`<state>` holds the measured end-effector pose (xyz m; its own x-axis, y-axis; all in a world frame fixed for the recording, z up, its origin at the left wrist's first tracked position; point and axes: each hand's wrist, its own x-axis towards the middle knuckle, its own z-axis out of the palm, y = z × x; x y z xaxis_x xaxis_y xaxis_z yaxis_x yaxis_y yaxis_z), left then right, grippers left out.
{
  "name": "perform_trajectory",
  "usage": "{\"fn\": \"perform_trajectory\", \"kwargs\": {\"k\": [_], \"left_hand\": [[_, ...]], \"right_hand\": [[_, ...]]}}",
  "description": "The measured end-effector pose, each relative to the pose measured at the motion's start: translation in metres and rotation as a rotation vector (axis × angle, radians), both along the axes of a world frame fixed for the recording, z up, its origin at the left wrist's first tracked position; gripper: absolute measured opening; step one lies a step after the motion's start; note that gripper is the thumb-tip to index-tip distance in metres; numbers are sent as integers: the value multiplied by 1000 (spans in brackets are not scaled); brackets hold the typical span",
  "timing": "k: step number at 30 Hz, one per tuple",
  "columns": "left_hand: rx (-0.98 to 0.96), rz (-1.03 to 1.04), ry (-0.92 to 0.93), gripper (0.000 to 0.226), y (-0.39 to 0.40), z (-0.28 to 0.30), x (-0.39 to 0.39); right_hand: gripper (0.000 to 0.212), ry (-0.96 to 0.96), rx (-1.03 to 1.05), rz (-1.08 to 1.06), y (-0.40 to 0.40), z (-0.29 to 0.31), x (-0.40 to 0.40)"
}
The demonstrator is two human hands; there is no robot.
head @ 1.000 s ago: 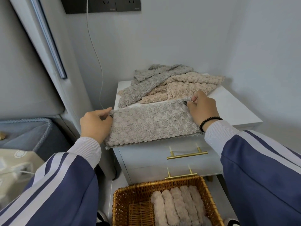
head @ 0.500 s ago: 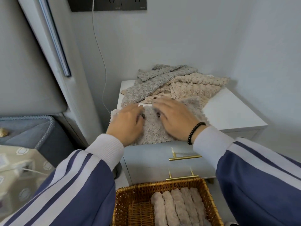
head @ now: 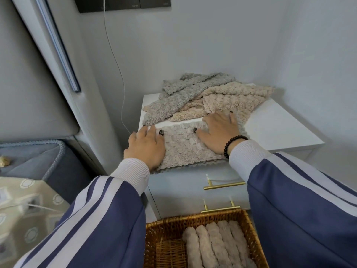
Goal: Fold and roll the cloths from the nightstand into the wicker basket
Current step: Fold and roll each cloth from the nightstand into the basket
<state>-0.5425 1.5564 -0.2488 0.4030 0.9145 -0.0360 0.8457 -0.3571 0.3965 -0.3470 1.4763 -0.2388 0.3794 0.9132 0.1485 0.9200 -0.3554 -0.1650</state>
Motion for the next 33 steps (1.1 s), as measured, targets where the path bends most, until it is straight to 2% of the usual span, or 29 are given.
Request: {"fn": "perform_trajectory", "kwargs": {"k": [2,4,6,8,9,10,12,14,17,20,23,28,33], "left_hand": [[8,82,-90,50,-6,4,2],[11,169,-212,52,-8,7,2],[-70,284,-344,67,-2,7,-2],[-162,387,-443,84,1,8,-7],[-184,419,-496,81,0,9,-11],[-191,436,-564,67,-1,10,-15],[-189,435,-691,28,-7,11,-21],[-159,424,-753,15,-16,14,-24],[-145,427,-855,11,-27,21,-27],[-270,443,-996,15,-36,36,-32],[-382,406,-1110,16,-47,54,-39],[-406,298,-1144,15,-76,65,-53],[-520,185,-1167,20,-105,71,-65]], "right_hand": [[32,26,90,-31,-3,5,3],[28,61,115,-46,-9,11,7],[16,102,192,-50,-16,17,10],[14,141,264,-73,-25,22,13],[15,156,291,-95,-30,26,15],[15,171,310,-120,-33,28,15],[12,164,282,-146,-39,33,15],[12,117,226,-157,-47,34,12],[13,229,273,-185,-63,37,7],[7,498,365,-175,-85,48,3],[15,651,460,-195,-103,66,1],[24,850,607,-235,-141,85,3],[34,1029,632,-235,-182,79,11]]}}
